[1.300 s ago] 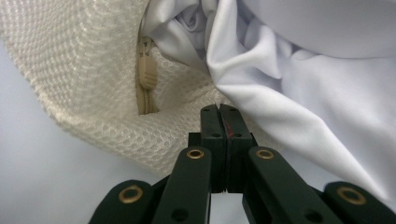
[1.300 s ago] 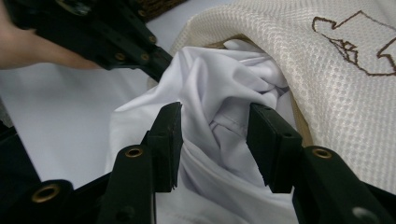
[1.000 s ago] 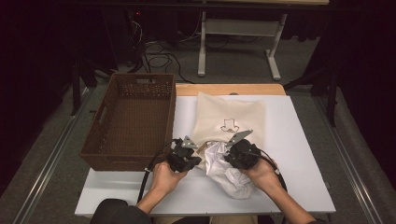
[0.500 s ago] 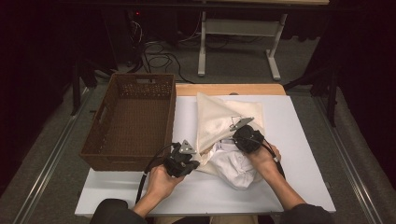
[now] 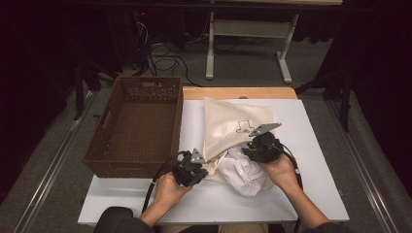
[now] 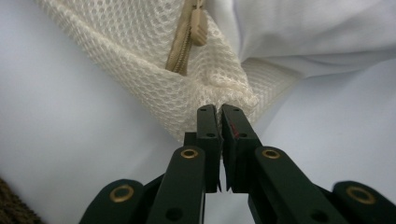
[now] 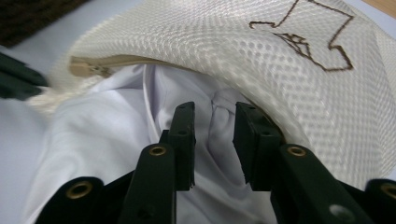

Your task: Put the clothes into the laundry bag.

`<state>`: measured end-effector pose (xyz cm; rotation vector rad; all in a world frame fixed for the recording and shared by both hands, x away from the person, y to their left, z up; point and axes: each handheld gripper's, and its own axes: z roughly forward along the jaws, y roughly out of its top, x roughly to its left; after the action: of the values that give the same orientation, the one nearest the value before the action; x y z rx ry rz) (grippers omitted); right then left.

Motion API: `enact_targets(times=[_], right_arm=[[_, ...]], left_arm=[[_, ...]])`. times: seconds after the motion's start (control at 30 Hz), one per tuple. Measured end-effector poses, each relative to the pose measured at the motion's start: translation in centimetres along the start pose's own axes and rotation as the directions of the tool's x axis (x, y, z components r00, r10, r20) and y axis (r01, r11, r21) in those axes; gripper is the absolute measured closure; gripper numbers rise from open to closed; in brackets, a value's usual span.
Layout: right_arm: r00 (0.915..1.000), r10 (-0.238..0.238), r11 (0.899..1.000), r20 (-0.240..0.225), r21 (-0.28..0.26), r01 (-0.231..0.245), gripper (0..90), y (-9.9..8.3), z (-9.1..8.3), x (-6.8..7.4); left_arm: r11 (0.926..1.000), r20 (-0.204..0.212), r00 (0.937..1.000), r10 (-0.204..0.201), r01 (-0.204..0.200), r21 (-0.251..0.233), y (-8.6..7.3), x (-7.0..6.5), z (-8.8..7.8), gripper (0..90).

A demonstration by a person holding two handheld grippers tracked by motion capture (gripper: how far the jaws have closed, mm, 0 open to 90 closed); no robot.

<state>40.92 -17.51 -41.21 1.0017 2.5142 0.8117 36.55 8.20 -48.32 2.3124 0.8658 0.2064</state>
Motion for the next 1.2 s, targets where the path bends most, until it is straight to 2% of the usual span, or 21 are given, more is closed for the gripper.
enact_targets(times=[0.07,0.13,0.2,0.23,0.33,0.4,0.47,0.6,0.67,0.73,0.77,0.8,0.87,0.9,0.97,1.1,1.13,1.2], right_arm=[[0.9998,0.015,1.000,-0.010,-0.016,-0.015,65.0,-0.3,-0.6,0.2],[0.9999,0.012,1.000,-0.007,-0.028,-0.012,62.3,-0.5,-1.1,0.5],[0.9999,0.010,0.999,-0.012,-0.039,-0.010,59.1,-0.8,-1.4,0.7],[0.9994,0.008,0.999,-0.034,-0.043,-0.009,57.7,-1.0,-1.6,0.9],[0.9993,-0.023,0.999,-0.028,-0.041,0.022,56.2,-1.3,-2.0,1.5],[0.9989,-0.032,0.999,-0.034,-0.040,0.030,54.1,-1.5,-2.0,1.7],[0.9989,-0.039,0.999,-0.027,-0.026,0.038,52.0,-1.6,-1.6,1.9],[0.9990,-0.044,0.999,-0.007,0.026,0.044,48.6,-1.6,0.0,2.2],[0.9974,-0.067,0.996,0.025,0.065,0.065,48.4,-1.4,0.8,2.3],[0.9970,-0.073,0.993,0.026,0.098,0.070,50.0,-1.4,1.7,2.3],[0.9969,-0.074,0.990,0.025,0.121,0.071,53.8,-1.3,2.1,2.4],[0.9959,-0.086,0.988,0.026,0.132,0.082,60.0,-1.3,2.4,2.4],[0.9951,-0.098,0.985,0.015,0.145,0.095,75.6,-1.3,2.9,2.4],[0.9943,-0.105,0.984,0.014,0.147,0.102,79.6,-1.2,2.9,2.4],[0.9914,-0.124,0.983,0.041,0.141,0.117,83.8,-1.1,2.9,2.4],[0.9851,-0.132,0.985,0.110,0.124,0.118,85.5,-0.6,3.2,1.6],[0.9850,-0.120,0.987,0.124,0.122,0.105,85.5,-0.4,3.3,1.4],[0.9778,-0.123,0.987,0.170,0.119,0.103,85.6,0.1,3.7,0.8]], left_arm=[[1.0000,-0.008,0.9999,-0.009,0.009,-0.002,-0.1,0.1,0.2,84.4],[1.0000,-0.022,0.9998,0.001,-0.001,0.001,-0.1,-0.1,0.5,81.3],[0.9999,-0.030,0.9995,0.009,-0.010,-0.007,0.0,-0.3,0.7,74.7],[0.9998,-0.026,0.9996,0.011,-0.011,-0.017,0.0,-0.4,0.8,66.0],[0.9990,-0.025,0.9996,0.015,-0.016,-0.042,0.1,-0.5,0.9,52.3],[0.9991,-0.029,0.9995,0.010,-0.012,-0.040,0.2,-0.6,1.2,47.9],[0.9994,-0.040,0.9991,0.014,-0.015,-0.031,0.3,-0.7,1.7,47.1],[0.9996,-0.068,0.9973,0.028,-0.028,-0.008,0.6,-0.8,2.6,54.4],[0.9996,-0.056,0.9981,0.027,-0.027,0.000,0.6,-0.7,2.8,62.7],[0.9992,-0.051,0.9979,0.039,-0.038,0.013,0.6,-0.9,3.1,71.0],[0.9986,-0.053,0.9973,0.051,-0.050,0.018,0.6,-1.0,3.1,75.4],[0.9971,-0.073,0.9946,0.074,-0.072,0.026,0.6,-1.2,3.1,78.9],[0.9959,-0.081,0.9931,0.085,-0.082,0.039,0.7,-1.3,3.1,86.9],[0.9954,-0.079,0.9931,0.086,-0.082,0.048,0.8,-1.3,3.0,87.7],[0.9957,-0.063,0.9949,0.080,-0.076,0.052,0.8,-1.2,2.9,88.8],[0.9958,-0.042,0.9963,0.074,-0.072,0.057,0.7,-1.2,2.3,89.2],[0.9959,-0.039,0.9966,0.073,-0.071,0.055,0.7,-1.2,2.1,89.2],[0.9969,-0.025,0.9977,0.062,-0.061,0.049,0.7,-1.1,1.9,89.2]])
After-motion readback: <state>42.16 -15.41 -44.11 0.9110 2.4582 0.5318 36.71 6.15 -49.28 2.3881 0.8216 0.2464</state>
